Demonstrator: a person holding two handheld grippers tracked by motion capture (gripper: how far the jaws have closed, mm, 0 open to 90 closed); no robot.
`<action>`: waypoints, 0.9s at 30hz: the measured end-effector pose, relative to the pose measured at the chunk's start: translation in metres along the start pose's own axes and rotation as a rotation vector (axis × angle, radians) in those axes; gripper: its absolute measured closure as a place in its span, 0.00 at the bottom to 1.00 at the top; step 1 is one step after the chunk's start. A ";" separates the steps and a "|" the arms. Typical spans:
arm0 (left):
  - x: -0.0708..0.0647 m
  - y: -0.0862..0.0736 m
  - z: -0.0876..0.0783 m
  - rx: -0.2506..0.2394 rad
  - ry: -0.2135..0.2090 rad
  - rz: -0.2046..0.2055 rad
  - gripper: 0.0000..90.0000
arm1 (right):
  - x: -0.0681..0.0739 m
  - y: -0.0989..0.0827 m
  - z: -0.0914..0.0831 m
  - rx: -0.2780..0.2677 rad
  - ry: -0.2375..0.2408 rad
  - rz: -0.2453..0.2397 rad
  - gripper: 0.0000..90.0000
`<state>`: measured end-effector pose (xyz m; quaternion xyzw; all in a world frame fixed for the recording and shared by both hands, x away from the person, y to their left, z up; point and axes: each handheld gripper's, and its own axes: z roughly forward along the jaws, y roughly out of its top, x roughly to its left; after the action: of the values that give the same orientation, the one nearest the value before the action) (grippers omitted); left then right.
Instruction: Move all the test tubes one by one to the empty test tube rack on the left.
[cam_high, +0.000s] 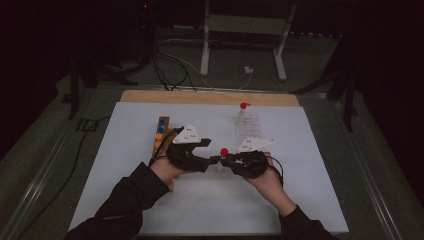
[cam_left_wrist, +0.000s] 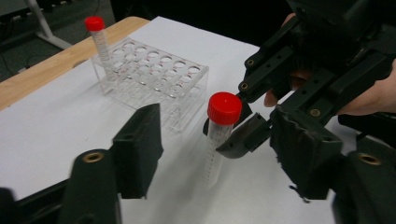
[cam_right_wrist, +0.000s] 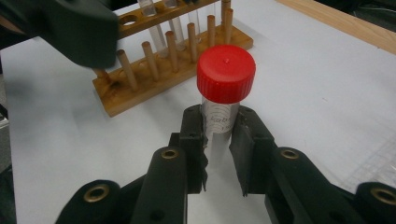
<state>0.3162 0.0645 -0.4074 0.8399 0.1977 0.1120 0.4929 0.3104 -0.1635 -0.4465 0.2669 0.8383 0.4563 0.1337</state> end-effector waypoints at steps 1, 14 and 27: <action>0.000 0.000 0.001 0.003 -0.004 0.002 0.43 | 0.001 0.000 0.000 0.002 -0.001 -0.002 0.83; -0.005 0.005 0.020 0.036 -0.004 0.022 0.68 | 0.004 0.002 0.000 -0.004 0.013 -0.007 0.83; -0.008 0.006 0.025 0.051 0.000 0.068 0.80 | 0.003 0.001 0.000 0.002 0.003 -0.018 0.83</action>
<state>0.3200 0.0387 -0.4138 0.8584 0.1718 0.1235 0.4673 0.3077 -0.1615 -0.4456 0.2588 0.8412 0.4547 0.1364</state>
